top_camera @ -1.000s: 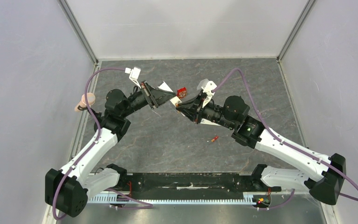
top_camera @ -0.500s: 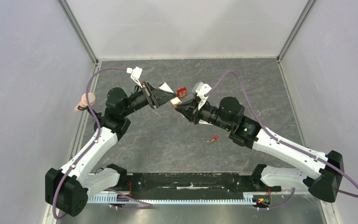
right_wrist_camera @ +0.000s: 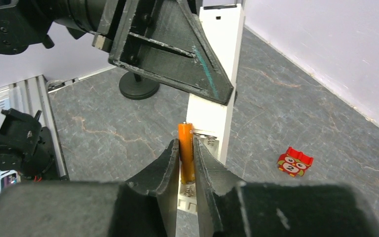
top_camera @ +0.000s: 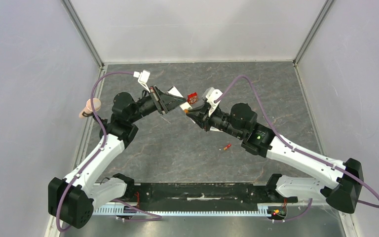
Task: Load the batteries into the remote control
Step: Load the battery into the remote control.
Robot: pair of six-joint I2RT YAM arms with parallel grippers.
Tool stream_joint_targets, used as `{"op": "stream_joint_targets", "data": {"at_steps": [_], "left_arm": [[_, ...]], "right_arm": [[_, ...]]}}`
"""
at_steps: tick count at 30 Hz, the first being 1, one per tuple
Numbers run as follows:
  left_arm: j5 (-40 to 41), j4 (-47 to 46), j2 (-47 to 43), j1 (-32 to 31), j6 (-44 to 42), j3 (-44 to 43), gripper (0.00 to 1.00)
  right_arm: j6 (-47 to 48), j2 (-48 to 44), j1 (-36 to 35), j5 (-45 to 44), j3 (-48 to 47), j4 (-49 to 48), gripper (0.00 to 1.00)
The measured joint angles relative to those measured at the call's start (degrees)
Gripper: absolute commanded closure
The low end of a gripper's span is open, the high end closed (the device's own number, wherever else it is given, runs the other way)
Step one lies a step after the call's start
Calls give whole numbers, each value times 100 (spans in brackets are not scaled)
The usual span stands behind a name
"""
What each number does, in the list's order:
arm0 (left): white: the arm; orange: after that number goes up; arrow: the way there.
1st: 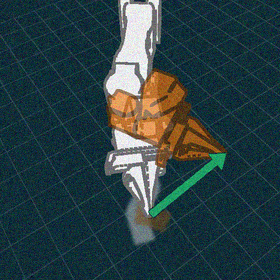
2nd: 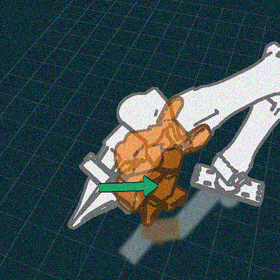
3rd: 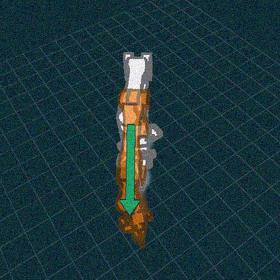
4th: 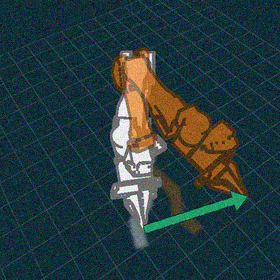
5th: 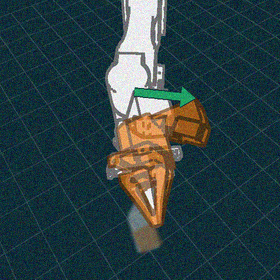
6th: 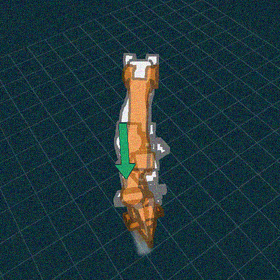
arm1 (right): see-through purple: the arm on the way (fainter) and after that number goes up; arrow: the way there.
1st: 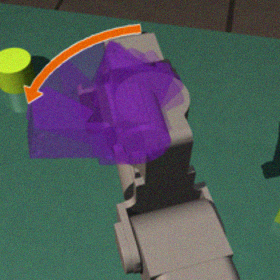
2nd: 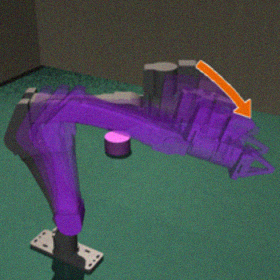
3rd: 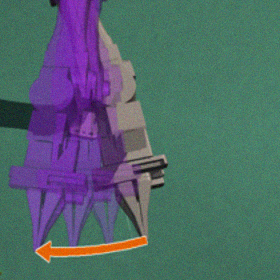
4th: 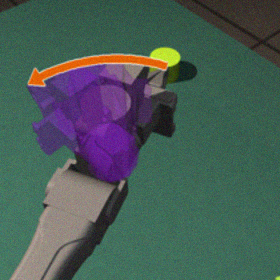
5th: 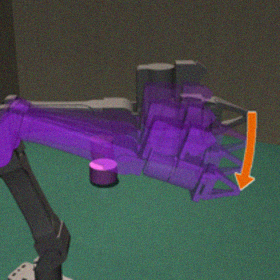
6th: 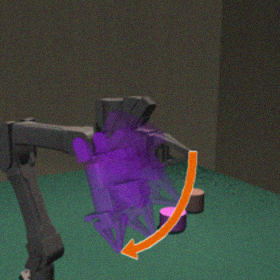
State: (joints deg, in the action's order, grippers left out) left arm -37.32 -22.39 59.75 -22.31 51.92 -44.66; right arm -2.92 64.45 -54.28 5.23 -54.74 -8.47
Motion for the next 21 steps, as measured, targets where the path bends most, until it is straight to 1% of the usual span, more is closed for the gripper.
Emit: {"op": "stream_joint_targets", "data": {"at_steps": [5, 10, 21], "left_arm": [[44, -2, 66, 9, 232, 2, 98], [107, -129, 151, 11, 664, 22, 98], [184, -214, 151, 11, 938, 48, 98]], "right_arm": [[-125, -44, 2, -223, 205, -236, 82], [-352, -96, 7, -319, 387, -586, 82], [-439, -297, 7, -422, 546, -590, 75]]}}
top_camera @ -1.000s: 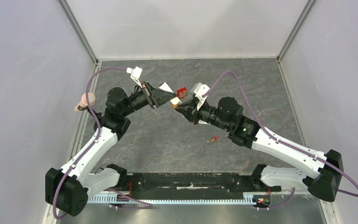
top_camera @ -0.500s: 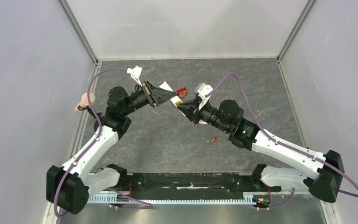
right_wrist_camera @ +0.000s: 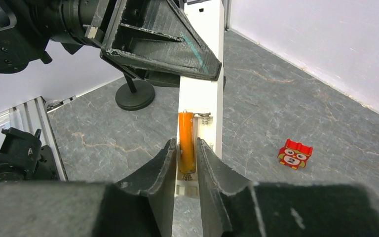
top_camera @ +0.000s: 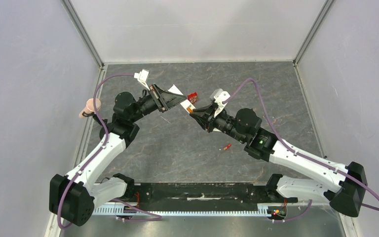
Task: Load the batteries into the remote control
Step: Load the battery into the remote control.
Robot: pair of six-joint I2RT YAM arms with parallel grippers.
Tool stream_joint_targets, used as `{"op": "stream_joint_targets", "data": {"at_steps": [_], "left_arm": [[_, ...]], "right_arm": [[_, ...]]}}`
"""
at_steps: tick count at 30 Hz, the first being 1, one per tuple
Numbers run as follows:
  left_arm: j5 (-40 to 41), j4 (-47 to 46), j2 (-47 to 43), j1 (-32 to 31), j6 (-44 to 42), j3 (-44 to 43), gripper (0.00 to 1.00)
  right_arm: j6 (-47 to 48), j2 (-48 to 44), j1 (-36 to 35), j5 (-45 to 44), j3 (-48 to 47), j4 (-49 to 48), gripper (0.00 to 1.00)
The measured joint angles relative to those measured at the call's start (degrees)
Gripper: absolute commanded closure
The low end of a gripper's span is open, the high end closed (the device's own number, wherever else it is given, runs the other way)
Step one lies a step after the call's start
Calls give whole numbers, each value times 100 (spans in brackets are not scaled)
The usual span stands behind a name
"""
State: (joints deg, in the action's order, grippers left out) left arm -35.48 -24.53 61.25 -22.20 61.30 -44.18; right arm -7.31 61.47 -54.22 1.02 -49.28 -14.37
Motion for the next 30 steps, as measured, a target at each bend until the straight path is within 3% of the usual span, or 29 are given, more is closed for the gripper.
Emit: {"op": "stream_joint_targets", "data": {"at_steps": [8, 10, 17, 20, 25, 30], "left_arm": [[142, -4, 0, 0, 59, 0, 98], [197, -2, 0, 0, 59, 0, 98], [295, 0, 44, 0, 59, 0, 98], [295, 0, 70, 0, 59, 0, 98], [306, -2, 96, 0, 61, 0, 98], [402, -9, 94, 0, 59, 0, 98]], "right_arm": [[-105, -83, -7, -85, 17, 116, 53], [-164, -105, -13, -85, 9, 144, 42], [-337, -225, -26, -199, -232, 461, 19], [-457, -413, -15, -302, -278, 625, 2], [-863, -544, -13, -551, -577, 955, 2], [-2129, -341, 85, -837, -994, 1510, 2]]}}
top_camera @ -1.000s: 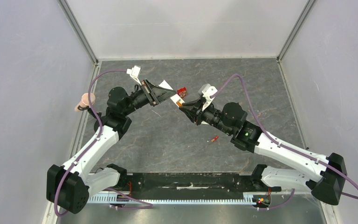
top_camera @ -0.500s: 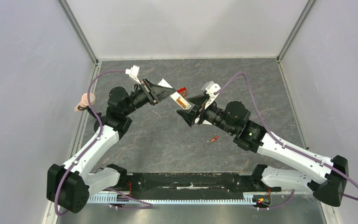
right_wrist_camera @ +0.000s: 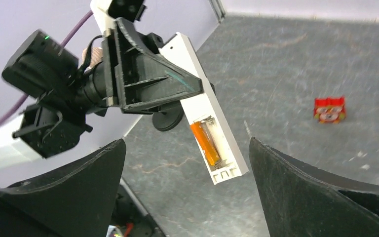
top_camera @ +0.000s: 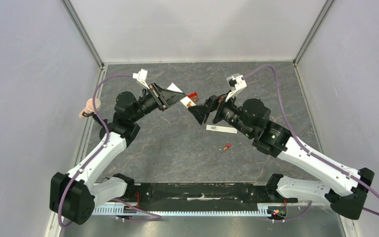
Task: Load the batteries into the remote control
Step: Load the battery into the remote control.
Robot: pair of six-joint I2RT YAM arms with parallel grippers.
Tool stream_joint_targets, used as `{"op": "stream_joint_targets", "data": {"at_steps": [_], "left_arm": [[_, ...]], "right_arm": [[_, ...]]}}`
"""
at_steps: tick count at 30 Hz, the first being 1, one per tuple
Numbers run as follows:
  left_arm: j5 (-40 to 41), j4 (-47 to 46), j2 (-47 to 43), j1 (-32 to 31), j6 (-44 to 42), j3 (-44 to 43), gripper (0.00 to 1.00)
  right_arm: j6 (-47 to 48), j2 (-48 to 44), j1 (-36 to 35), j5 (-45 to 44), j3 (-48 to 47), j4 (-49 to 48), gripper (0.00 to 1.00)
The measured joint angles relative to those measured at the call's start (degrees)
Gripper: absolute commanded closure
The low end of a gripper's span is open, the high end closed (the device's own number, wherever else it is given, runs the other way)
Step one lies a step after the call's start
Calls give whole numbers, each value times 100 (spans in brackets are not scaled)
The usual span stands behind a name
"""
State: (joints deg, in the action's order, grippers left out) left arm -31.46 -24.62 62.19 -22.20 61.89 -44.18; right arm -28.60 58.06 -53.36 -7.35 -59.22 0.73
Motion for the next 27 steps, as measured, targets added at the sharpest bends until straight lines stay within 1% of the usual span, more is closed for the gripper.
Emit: {"op": "stream_joint_targets", "data": {"at_steps": [2, 5, 11, 18, 21, 27], "left_arm": [[24, 0, 0, 0, -2, 0, 98], [66, -2, 0, 0, -4, 0, 98], [107, -35, -2, 0, -7, 0, 98], [122, -90, -37, 0, 2, 0, 98], [122, -105, -37, 0, 15, 2, 98], [136, -129, -76, 0, 81, 74, 98]], "right_arm": [[-658, 212, 76, -15, -162, 238, 2], [-1513, 358, 179, -15, -155, 501, 2], [-2894, 358, 468, -9, 28, 568, 2], [-3766, 363, 632, 232, 496, 92, 2], [-3982, 365, 649, 302, 684, -68, 2], [-4170, 470, 702, 417, 697, -413, 2]]}}
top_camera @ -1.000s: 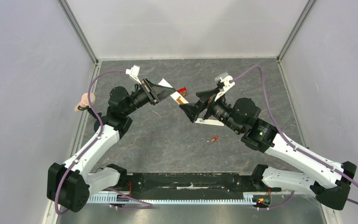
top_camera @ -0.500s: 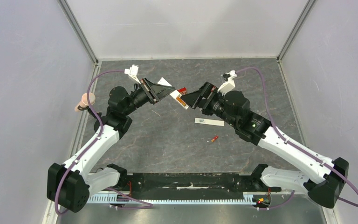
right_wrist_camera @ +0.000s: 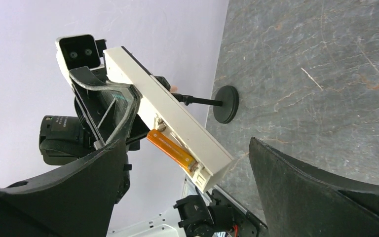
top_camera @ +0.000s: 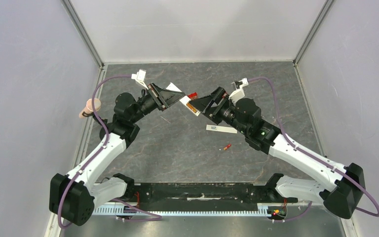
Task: Load the batteries into the remote control
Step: Load the battery into the remote control.
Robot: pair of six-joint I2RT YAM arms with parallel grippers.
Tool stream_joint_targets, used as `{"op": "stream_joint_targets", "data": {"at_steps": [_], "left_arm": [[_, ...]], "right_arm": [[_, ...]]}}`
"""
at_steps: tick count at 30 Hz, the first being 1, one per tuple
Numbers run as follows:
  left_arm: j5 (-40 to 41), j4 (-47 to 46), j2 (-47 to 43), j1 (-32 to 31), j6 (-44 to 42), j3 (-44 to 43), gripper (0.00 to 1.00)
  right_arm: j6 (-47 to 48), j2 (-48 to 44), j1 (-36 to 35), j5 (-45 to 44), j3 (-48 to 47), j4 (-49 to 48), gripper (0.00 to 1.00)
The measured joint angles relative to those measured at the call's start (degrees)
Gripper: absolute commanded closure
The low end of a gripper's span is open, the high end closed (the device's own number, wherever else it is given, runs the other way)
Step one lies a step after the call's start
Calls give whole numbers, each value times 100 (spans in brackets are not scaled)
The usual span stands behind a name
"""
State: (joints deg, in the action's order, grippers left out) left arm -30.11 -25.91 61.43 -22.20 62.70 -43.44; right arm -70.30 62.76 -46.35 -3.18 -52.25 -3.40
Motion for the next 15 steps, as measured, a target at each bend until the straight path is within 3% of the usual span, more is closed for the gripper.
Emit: {"op": "stream_joint_targets", "data": {"at_steps": [11, 15], "left_arm": [[7, -44, -28, 0, 157, 101, 98], [7, -101, -33, 0, 201, 149, 98]], "right_arm": [[-155, 348, 31, 323, -2, -278, 2], [-179, 363, 37, 409, -2, -348, 10]]}}
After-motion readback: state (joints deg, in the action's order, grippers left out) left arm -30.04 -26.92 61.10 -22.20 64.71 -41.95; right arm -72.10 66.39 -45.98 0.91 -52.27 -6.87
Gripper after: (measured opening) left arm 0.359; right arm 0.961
